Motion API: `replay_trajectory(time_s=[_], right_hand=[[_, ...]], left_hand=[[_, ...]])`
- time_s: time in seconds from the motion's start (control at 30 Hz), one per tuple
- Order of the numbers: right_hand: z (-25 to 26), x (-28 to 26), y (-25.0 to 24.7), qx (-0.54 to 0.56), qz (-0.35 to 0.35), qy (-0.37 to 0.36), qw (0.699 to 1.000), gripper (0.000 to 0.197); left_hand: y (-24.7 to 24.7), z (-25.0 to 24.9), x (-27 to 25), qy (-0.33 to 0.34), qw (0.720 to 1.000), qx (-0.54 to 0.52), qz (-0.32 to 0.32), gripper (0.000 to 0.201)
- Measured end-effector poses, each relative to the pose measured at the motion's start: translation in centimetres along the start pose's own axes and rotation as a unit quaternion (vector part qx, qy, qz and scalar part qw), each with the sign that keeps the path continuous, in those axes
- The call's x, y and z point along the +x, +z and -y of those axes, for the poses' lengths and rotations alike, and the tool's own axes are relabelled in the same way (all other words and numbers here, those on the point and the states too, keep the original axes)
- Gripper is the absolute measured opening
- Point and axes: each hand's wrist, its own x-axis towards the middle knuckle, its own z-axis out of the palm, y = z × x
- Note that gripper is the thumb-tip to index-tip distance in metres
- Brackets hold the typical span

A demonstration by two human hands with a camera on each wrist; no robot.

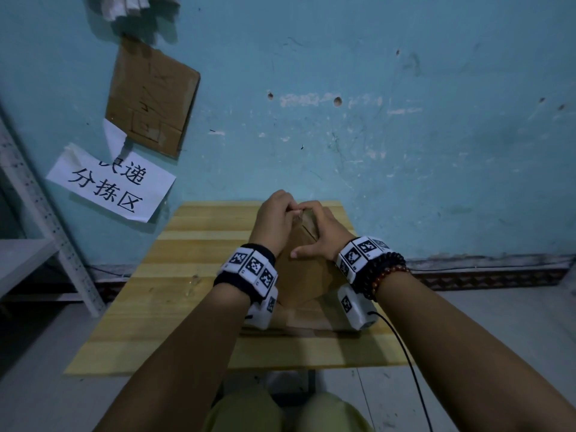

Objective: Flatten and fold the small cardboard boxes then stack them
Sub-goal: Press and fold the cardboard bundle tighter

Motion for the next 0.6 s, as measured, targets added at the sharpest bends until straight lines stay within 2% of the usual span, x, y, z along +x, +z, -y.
replay_trajectory(time_s=[0.07,0.13,0.27,0.4,0.47,0.6], right_hand=[[-0.2,0.0,0.0,0.004,-0.003,0.000,1.000,0.088],[-0.4,-0.1,-0.1,0.010,-0.001,-0.002,1.000,0.089],[-0.5,-0.3,-0.2,0.017,-0.005,0.004,1.000,0.092],[-0.8,-0.8,-0.4,0.034,-0.010,0.006,0.999,0.093],[-1.0,-1.0,-0.5,0.038,-0.012,0.006,0.999,0.093],[-1.3,-0.9,-0.8,0.029,-0.004,0.012,1.000,0.093]], left_hand=[[0.1,0.3,0.0,0.010,1.000,-0.006,0.013,0.024],[0.2,0.5,0.0,-0.009,0.999,-0.042,0.013,0.027],[0.3,0.0,0.1,-0.098,0.982,-0.161,0.021,0.012],[0.5,-0.1,0.7,-0.143,0.970,-0.188,0.059,0.023],[0.5,-0.4,0.8,-0.157,0.973,-0.150,0.076,0.022],[0.3,-1.6,0.5,-0.161,0.979,0.059,0.107,0.030]])
